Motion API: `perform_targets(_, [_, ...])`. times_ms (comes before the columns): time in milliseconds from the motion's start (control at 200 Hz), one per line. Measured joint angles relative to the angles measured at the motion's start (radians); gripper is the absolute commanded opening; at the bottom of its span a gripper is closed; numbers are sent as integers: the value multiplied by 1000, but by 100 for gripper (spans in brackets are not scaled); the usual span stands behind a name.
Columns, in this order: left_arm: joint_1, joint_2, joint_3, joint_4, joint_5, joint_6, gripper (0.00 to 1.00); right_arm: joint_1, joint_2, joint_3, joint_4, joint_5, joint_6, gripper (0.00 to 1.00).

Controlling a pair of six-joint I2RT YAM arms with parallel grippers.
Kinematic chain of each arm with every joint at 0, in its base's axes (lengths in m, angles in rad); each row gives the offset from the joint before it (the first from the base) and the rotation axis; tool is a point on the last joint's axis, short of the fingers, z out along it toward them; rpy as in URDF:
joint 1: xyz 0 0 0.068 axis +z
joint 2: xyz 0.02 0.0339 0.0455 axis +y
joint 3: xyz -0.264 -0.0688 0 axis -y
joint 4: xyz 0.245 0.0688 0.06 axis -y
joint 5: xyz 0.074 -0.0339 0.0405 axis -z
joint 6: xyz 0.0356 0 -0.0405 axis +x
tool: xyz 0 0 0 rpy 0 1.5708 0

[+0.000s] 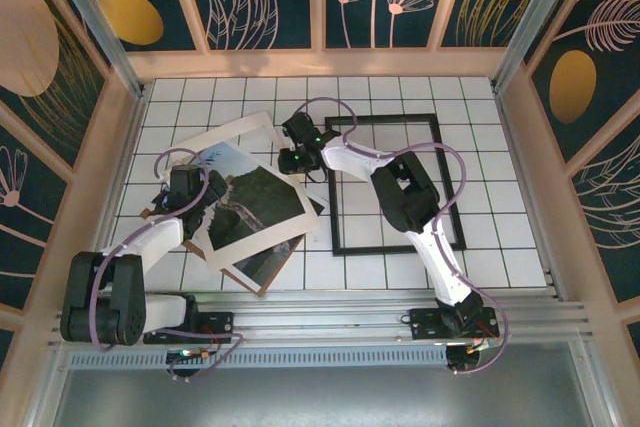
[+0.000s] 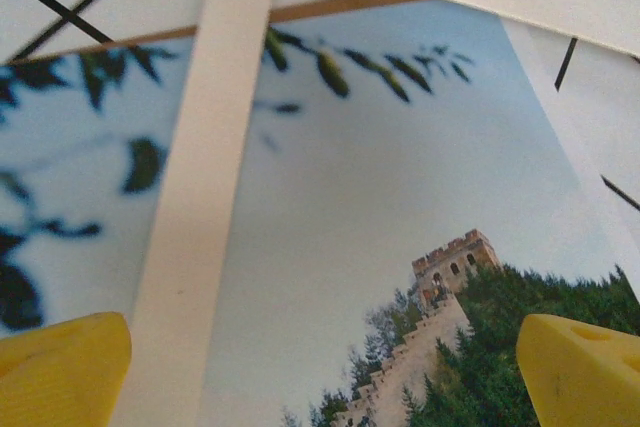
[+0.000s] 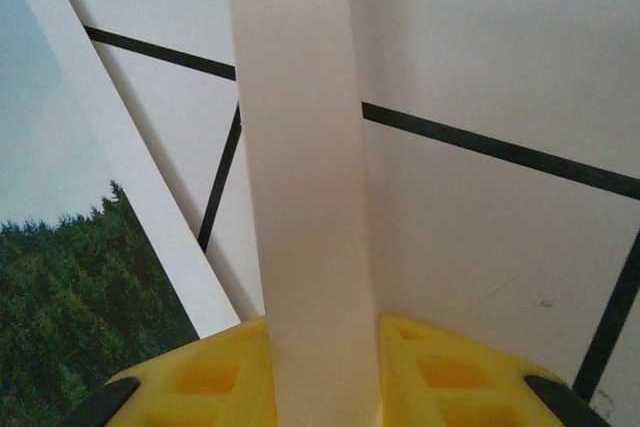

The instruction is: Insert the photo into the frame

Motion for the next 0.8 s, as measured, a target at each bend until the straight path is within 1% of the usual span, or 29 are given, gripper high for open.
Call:
perform_targets(205, [2,-16,-3,-8,-12,-8,99,-40,-16,-64,80,-84,29,27])
perform_targets(315, [18,-7,-3,-7,16,-22,98,-61,-33,-113,134,-139,53,27])
perform_targets(500, [56,40,-3,4,98,-50,98,-85,-53,-174,202,-202,84,27])
perform_targets(796, [100,95,-3,92,267,-84,99,-95,-56,-193,233,-233,105,27])
